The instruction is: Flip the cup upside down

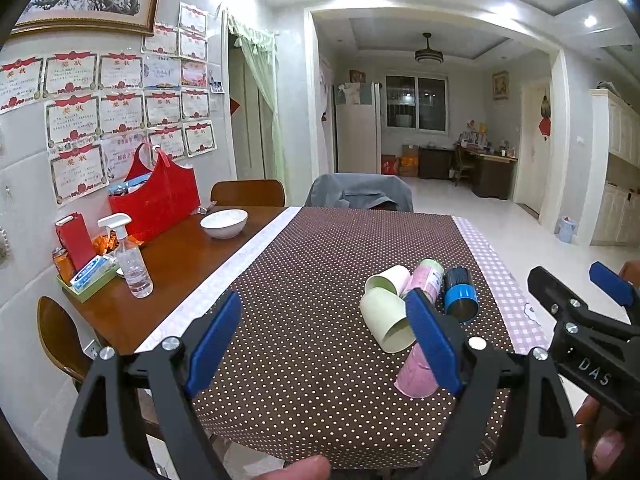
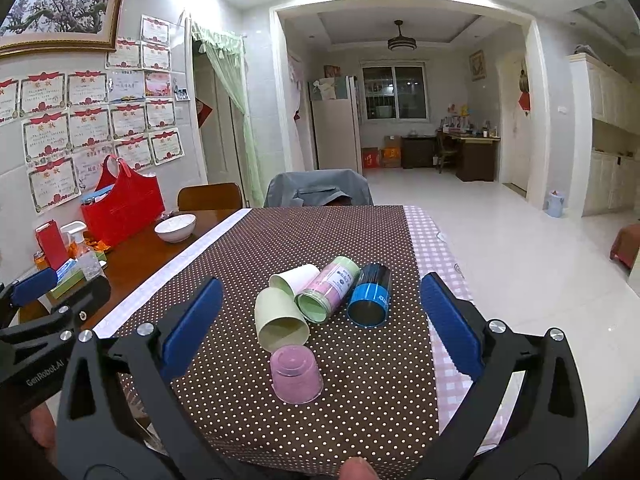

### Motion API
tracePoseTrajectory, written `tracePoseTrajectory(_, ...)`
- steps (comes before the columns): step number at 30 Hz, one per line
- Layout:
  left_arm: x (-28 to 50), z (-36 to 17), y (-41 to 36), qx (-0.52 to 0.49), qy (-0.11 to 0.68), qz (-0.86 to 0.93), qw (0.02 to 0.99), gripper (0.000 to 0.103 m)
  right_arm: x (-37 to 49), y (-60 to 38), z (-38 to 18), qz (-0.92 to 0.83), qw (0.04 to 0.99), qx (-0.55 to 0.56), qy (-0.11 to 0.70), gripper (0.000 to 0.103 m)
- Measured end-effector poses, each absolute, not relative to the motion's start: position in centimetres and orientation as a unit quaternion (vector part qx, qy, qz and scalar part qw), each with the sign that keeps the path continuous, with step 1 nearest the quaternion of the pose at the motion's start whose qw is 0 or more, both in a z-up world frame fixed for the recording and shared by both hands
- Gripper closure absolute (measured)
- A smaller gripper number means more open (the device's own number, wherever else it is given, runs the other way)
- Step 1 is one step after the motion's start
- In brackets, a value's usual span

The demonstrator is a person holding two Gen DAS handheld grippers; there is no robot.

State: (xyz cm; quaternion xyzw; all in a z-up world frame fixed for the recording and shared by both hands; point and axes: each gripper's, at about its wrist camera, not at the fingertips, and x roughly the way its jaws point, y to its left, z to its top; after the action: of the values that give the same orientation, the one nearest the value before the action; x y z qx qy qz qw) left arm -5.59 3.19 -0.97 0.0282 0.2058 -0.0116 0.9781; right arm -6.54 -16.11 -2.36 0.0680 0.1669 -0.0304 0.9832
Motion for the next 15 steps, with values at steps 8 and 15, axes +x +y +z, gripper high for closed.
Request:
tracePoseTrajectory(8, -5.46, -1.12, 3.15, 0.027, 0.208, -0.015, 0.978, 0.020, -6.26, -16.04, -2.35, -0.029, 0.983, 0.069, 0.168, 0.006)
tracePoseTrajectory(15, -5.66, -1.16, 3.09, 0.026, 0.200, -0.017, 0.979, 0.020, -6.23, -16.10, -2.37, -0.028, 0.983, 0.069, 0.168, 0.006)
